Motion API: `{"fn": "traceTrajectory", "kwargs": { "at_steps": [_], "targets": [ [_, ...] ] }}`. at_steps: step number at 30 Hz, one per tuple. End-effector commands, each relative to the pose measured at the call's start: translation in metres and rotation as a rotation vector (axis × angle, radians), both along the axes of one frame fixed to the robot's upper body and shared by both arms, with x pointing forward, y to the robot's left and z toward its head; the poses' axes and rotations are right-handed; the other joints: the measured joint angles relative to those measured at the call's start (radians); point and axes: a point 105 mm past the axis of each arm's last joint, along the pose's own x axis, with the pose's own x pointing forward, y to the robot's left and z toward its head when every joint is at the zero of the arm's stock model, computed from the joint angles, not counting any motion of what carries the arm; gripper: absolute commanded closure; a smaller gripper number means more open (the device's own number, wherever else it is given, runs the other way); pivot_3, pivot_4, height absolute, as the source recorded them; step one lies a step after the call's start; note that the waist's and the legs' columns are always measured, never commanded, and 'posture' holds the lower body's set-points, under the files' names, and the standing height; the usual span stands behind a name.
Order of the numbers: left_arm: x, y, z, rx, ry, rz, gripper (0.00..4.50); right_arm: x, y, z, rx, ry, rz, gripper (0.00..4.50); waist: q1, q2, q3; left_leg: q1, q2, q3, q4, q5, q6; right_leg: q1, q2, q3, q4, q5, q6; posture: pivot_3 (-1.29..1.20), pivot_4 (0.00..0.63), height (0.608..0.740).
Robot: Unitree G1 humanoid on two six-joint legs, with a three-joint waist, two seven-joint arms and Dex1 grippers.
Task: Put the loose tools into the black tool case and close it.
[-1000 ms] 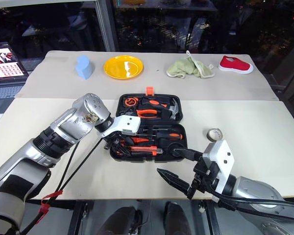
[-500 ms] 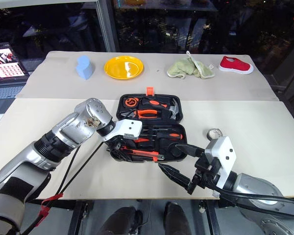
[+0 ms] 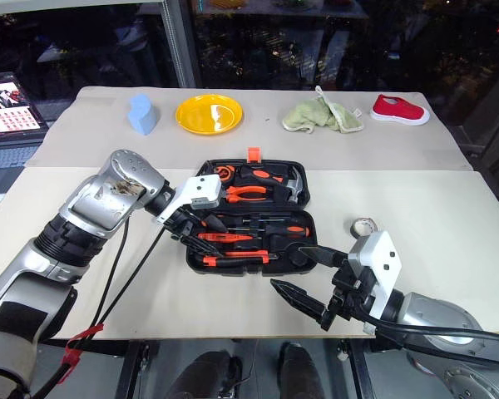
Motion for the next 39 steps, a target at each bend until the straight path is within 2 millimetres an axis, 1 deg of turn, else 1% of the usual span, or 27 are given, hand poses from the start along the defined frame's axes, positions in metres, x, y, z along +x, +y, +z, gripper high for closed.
{"fn": "traceTrajectory", "kwargs": {
  "at_steps": [1, 2, 3, 4, 5, 8, 11, 14, 18, 20, 22, 25, 27, 29, 32, 35, 38, 39],
  "targets": [
    [0.002, 0.000, -0.006, 0.002, -0.044, -0.025, 3.02, -0.002, 0.000, 0.010, 0.002, -0.037, 0.018, 0.00, 0.000, 0.000, 0.000, 0.000, 0.000, 0.000, 0.000, 0.000, 0.000, 0.000, 0.000, 0.000, 0.000, 0.000, 0.000, 0.00, 0.150, 0.740],
    [0.002, 0.000, -0.008, 0.005, -0.047, -0.026, 3.49, -0.002, 0.000, 0.010, 0.000, -0.036, 0.019, 0.00, 0.000, 0.000, 0.000, 0.000, 0.000, 0.000, 0.000, 0.000, 0.000, 0.000, 0.000, 0.000, 0.000, 0.000, 0.000, 0.00, 0.150, 0.740],
    [0.002, 0.001, -0.010, 0.012, -0.052, -0.032, 3.83, -0.002, 0.000, 0.010, -0.002, -0.035, 0.018, 0.00, 0.000, 0.000, 0.000, 0.000, 0.000, 0.000, 0.000, 0.000, 0.000, 0.000, 0.000, 0.000, 0.000, 0.000, 0.000, 0.00, 0.150, 0.740],
    [0.002, 0.001, -0.011, 0.017, -0.055, -0.039, 4.27, -0.002, 0.000, 0.010, -0.003, -0.034, 0.018, 0.00, 0.000, 0.000, 0.000, -0.001, 0.000, 0.000, 0.000, 0.000, 0.000, 0.000, 0.000, 0.000, 0.000, 0.000, 0.000, 0.00, 0.150, 0.740],
    [0.000, 0.001, -0.012, 0.019, -0.051, -0.048, 4.46, -0.003, -0.001, 0.010, -0.004, -0.033, 0.017, 0.00, 0.001, 0.000, 0.000, -0.001, 0.000, 0.000, 0.000, 0.000, 0.000, 0.000, 0.000, 0.000, 0.000, 0.000, 0.000, 0.00, 0.150, 0.740],
    [-0.003, 0.001, -0.015, 0.030, -0.044, -0.065, 4.46, -0.004, -0.001, 0.010, -0.005, -0.031, 0.015, 0.00, 0.001, 0.000, 0.000, -0.001, 0.000, 0.000, 0.000, 0.000, 0.000, 0.000, 0.000, 0.000, 0.000, 0.000, 0.000, 0.00, 0.150, 0.740],
    [-0.003, 0.004, -0.024, 0.079, -0.065, -0.085, 4.46, -0.004, 0.000, 0.010, -0.001, -0.030, 0.013, 0.00, 0.001, 0.000, 0.000, -0.001, 0.000, 0.000, 0.000, 0.000, 0.001, 0.000, 0.000, 0.000, 0.000, 0.000, 0.000, 0.00, 0.150, 0.740],
    [-0.005, 0.004, -0.028, 0.105, -0.070, -0.108, 4.46, -0.004, 0.001, 0.010, 0.001, -0.028, 0.012, 0.00, 0.000, 0.000, 0.000, 0.000, 0.000, 0.000, 0.000, 0.000, 0.001, 0.000, 0.000, 0.000, 0.000, 0.000, 0.000, 0.00, 0.150, 0.740],
    [-0.006, 0.008, -0.037, 0.155, -0.103, -0.154, 4.46, -0.004, 0.001, 0.010, 0.004, -0.027, 0.008, 0.00, -0.001, 0.001, -0.001, 0.001, 0.000, 0.000, 0.000, -0.003, 0.004, 0.000, 0.000, 0.001, 0.000, 0.000, 0.000, 0.00, 0.150, 0.740],
    [-0.003, 0.010, -0.045, 0.195, -0.152, -0.179, 4.46, -0.004, 0.000, 0.010, 0.004, -0.026, 0.005, 0.00, -0.001, 0.003, -0.002, 0.001, 0.000, 0.000, 0.000, -0.003, 0.004, 0.001, 0.000, 0.001, 0.000, 0.000, 0.000, 0.00, 0.150, 0.740],
    [-0.002, 0.011, -0.053, 0.221, -0.181, -0.201, 4.46, -0.003, 0.001, 0.010, 0.004, -0.027, 0.003, 0.00, -0.001, 0.005, -0.003, 0.004, 0.000, 0.000, -0.001, -0.003, 0.005, 0.004, 0.000, 0.001, -0.001, 0.000, 0.000, 0.00, 0.150, 0.740],
    [-0.004, 0.009, -0.058, 0.224, -0.181, -0.214, 4.46, -0.003, 0.001, 0.010, 0.006, -0.028, 0.001, 0.00, -0.001, 0.005, -0.003, 0.015, 0.002, 0.000, -0.002, -0.006, 0.009, 0.016, -0.001, 0.001, -0.003, -0.001, 0.001, 0.00, 0.150, 0.740],
    [-0.005, 0.009, -0.061, 0.228, -0.185, -0.221, 4.46, -0.002, 0.001, 0.010, 0.006, -0.027, -0.001, 0.00, -0.001, 0.007, -0.004, 0.017, 0.003, 0.000, -0.002, -0.006, 0.009, 0.019, -0.001, 0.000, -0.004, -0.007, 0.010, 0.00, 0.150, 0.740],
    [-0.006, 0.009, -0.063, 0.222, -0.180, -0.218, 4.46, -0.002, -0.001, 0.008, 0.002, -0.022, -0.009, 0.00, -0.001, 0.008, -0.005, 0.018, 0.003, 0.000, -0.002, -0.006, 0.009, 0.020, -0.001, 0.000, -0.004, -0.007, 0.010, 0.00, 0.150, 0.740],
    [-0.002, 0.007, -0.055, 0.169, -0.181, -0.186, 4.46, 0.001, -0.006, 0.004, -0.026, -0.018, -0.040, 0.00, 0.000, 0.008, -0.006, 0.021, 0.003, 0.000, -0.002, -0.006, 0.009, 0.023, -0.001, 0.000, -0.004, -0.008, 0.010, 0.00, 0.150, 0.740],
    [0.001, 0.000, -0.039, 0.043, -0.143, -0.120, 4.46, 0.004, -0.013, -0.003, -0.062, -0.016, -0.089, 0.00, 0.000, 0.008, -0.006, 0.023, 0.003, 0.000, -0.002, -0.006, 0.009, 0.025, -0.001, 0.000, -0.004, -0.008, 0.011, 0.00, 0.150, 0.740],
    [0.005, -0.004, -0.004, -0.197, -0.107, -0.040, 4.46, 0.012, -0.041, -0.016, -0.078, 0.019, -0.253, 0.00, 0.000, 0.007, -0.005, 0.022, 0.003, 0.000, -0.002, -0.006, 0.010, 0.024, 0.000, 0.000, -0.004, -0.009, 0.012, 0.00, 0.150, 0.740],
    [0.004, -0.001, 0.007, -0.267, -0.097, -0.025, 4.23, 0.011, -0.052, -0.018, -0.073, 0.033, -0.307, 0.00, 0.001, 0.007, -0.005, 0.018, 0.003, -0.001, -0.001, -0.006, 0.010, 0.021, 0.000, -0.001, -0.003, -0.009, 0.012, 0.00, 0.150, 0.740]
  ]
}}
